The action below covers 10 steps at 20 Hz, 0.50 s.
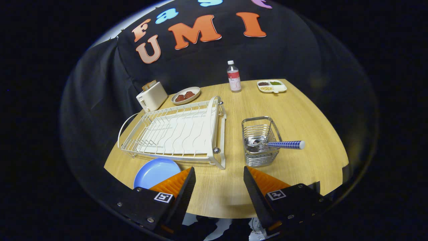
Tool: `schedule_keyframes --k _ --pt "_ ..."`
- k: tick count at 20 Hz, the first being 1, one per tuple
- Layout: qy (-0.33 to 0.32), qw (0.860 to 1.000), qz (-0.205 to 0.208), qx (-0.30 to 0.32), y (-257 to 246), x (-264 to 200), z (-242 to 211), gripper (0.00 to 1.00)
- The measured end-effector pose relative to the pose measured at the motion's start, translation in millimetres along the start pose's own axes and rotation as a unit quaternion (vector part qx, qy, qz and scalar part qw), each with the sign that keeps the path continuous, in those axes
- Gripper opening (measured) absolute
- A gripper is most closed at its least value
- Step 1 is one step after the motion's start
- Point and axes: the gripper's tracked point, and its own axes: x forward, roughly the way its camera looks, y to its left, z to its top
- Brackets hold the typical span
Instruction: Take the plate from the dish rack, then take the spoon from the basket and place it into the plate.
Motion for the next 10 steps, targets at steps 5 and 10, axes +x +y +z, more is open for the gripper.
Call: schedule_keyframes --k 5,10 --pt "-0.055 0.997 -0.045 -0.002 -50.6 -9.4 16.2 0.82" --pt "-0.081 0.994 -0.075 -0.017 -89.2 -2.3 20.6 0.69"
